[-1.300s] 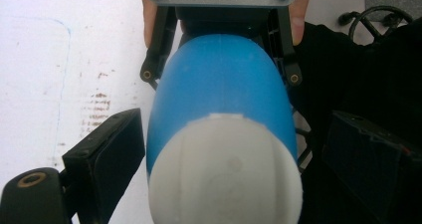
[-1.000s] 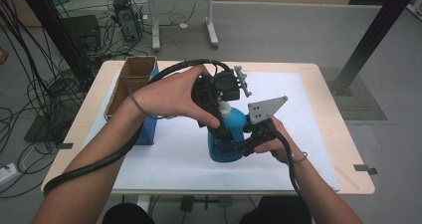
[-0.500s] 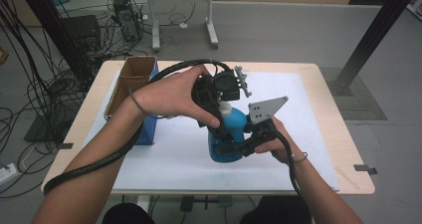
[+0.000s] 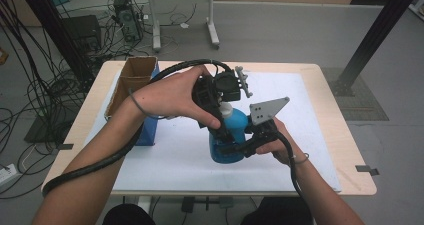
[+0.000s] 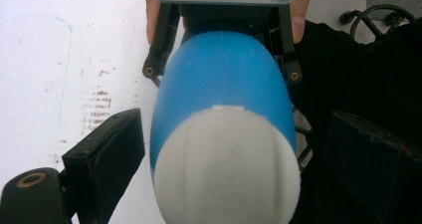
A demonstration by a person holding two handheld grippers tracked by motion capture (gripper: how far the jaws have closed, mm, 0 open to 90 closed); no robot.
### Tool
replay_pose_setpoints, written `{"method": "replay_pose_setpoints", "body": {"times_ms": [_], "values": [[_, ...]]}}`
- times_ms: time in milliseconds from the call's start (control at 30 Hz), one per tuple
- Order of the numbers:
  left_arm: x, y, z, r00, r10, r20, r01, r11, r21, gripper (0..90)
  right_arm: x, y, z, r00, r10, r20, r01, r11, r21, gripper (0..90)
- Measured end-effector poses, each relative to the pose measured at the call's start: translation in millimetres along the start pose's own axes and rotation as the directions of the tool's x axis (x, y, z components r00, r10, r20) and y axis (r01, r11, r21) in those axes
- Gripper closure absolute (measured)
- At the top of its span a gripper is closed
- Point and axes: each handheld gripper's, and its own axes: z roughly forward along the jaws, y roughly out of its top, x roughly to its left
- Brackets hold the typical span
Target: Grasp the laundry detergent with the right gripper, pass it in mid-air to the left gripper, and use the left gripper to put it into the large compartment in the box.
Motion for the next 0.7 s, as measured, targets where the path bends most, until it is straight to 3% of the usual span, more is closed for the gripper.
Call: {"method": "replay_pose_setpoints", "body": {"times_ms": [700], "values": [[1.2,-2.0,-1.6,1.0000,-0.003,-0.007,0.003,1.0000,0.003,9.9,-0.1,1.2,1.2,1.0000,0.000,-0.006,0.000,1.000,0.005,44.3]]}}
